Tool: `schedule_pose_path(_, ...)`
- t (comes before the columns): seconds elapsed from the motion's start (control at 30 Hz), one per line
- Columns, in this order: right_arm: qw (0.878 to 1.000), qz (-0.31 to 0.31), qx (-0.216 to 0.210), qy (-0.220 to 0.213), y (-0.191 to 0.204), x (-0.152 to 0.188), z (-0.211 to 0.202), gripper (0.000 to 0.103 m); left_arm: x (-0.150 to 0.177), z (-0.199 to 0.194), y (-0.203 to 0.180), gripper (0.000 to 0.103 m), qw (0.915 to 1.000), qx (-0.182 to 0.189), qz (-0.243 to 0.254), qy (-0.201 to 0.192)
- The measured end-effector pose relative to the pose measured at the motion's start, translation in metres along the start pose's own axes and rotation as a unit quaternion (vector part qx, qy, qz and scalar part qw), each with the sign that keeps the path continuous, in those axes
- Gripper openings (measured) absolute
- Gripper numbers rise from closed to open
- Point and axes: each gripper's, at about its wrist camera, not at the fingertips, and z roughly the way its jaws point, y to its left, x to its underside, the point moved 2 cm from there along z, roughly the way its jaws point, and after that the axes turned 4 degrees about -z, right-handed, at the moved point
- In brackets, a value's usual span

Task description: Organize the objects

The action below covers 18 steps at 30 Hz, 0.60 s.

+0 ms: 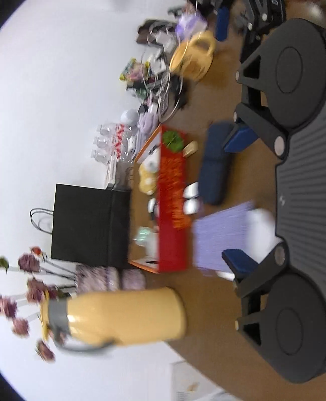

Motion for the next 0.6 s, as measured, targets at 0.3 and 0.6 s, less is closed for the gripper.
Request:
schedule_pose_path(0.3,0.996,0.062,0.001,0.060,-0.052,-0.061,0.188,0.071,-0.055,0.181,0.021,0.041,0.9972,-0.013,-0.035,0.064)
schedule_pose_path(0.6,0.996,0.012,0.013,0.085,-0.042,-0.043,0.218,0.023,-0.032,0.199,0.014,0.010,0.9972,0.000,0.002,0.075)
